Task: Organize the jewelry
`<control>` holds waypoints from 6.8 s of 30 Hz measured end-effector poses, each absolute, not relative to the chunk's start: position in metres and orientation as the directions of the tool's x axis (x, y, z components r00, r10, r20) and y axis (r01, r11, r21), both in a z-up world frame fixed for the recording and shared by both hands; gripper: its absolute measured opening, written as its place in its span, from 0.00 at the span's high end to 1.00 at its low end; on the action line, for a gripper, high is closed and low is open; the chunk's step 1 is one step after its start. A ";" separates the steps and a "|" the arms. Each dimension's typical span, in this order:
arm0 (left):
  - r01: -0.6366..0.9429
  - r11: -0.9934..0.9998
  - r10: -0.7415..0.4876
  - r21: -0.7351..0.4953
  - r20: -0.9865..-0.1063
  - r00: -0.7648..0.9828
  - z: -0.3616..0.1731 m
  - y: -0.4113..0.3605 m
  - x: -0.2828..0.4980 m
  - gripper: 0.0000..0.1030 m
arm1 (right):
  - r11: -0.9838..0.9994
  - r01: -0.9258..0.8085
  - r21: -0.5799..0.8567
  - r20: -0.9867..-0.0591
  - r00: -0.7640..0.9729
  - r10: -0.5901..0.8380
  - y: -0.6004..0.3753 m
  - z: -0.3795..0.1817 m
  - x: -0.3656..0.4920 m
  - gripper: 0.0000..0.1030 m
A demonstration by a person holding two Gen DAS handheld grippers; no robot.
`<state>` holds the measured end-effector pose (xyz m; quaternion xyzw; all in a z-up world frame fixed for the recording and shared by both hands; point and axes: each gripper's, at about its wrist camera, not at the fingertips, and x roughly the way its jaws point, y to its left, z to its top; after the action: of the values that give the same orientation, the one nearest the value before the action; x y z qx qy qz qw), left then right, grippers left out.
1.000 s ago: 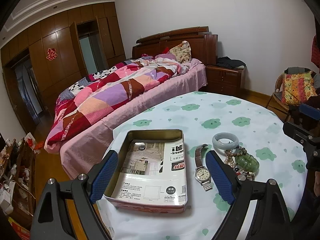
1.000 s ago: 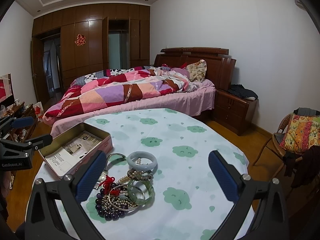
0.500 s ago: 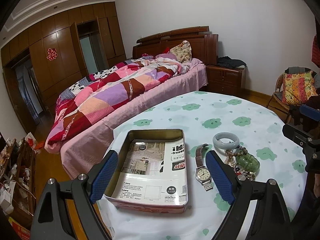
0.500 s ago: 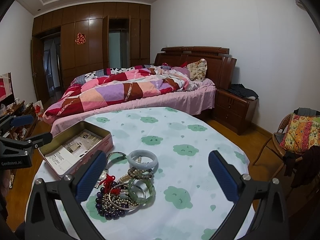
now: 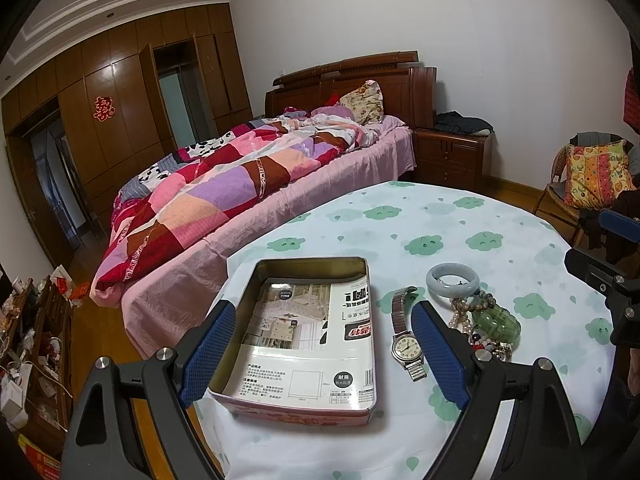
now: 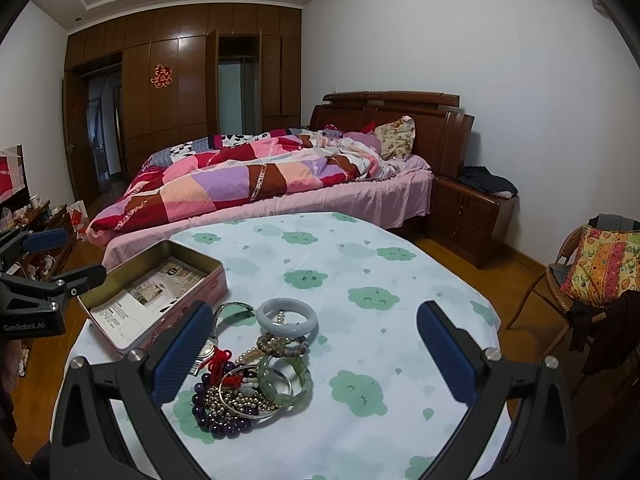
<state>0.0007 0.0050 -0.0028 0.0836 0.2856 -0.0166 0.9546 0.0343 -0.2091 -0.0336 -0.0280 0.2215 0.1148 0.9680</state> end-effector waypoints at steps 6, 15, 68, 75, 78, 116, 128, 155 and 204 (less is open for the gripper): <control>0.080 0.985 0.016 0.151 -0.548 0.836 -0.003 0.005 0.001 0.13 | 0.972 -0.235 -0.004 -0.435 0.875 0.210 -0.209 -0.034 0.034 0.00; 0.083 0.985 0.014 0.151 -0.552 0.834 -0.006 0.007 0.001 0.13 | 0.971 -0.239 -0.003 -0.440 0.872 0.213 -0.208 -0.035 0.034 0.00; 0.131 0.991 -0.071 0.041 -0.666 0.743 -0.074 -0.036 0.061 0.37 | 0.951 -0.290 0.109 -0.706 0.651 0.279 -0.218 -0.097 0.131 0.48; 0.152 0.988 -0.086 0.040 -0.671 0.737 -0.075 -0.038 0.071 0.45 | 0.959 -0.281 0.042 -0.782 0.588 0.207 -0.195 -0.109 0.174 0.56; 0.182 0.981 -0.083 0.069 -0.696 0.713 -0.083 -0.050 0.085 0.54 | 0.960 -0.280 0.023 -0.808 0.560 0.182 -0.192 -0.119 0.179 0.63; 0.215 0.974 -0.213 -0.067 -0.583 0.784 -0.007 -0.025 0.072 1.00 | 0.927 -0.350 0.133 -0.649 0.677 0.348 -0.205 -0.069 0.149 0.87; 0.231 0.973 -0.166 0.007 -0.676 0.718 -0.065 -0.058 0.097 0.30 | 0.940 -0.312 0.137 -0.645 0.692 0.324 -0.227 -0.075 0.146 0.87; 0.351 0.932 -0.311 -0.084 -0.681 0.663 -0.040 -0.076 0.089 1.00 | 0.950 -0.279 0.143 -0.615 0.727 0.306 -0.253 -0.073 0.132 0.87; 0.323 0.937 -0.317 -0.132 -0.710 0.629 -0.061 -0.066 0.107 0.92 | 0.960 -0.274 0.049 -0.809 0.552 0.199 -0.250 -0.134 0.163 0.11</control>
<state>0.1070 -0.0664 -0.0610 0.0042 0.3925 -0.1773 0.9025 0.1633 -0.2501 -0.1337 -0.0414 0.4536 0.1346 0.8800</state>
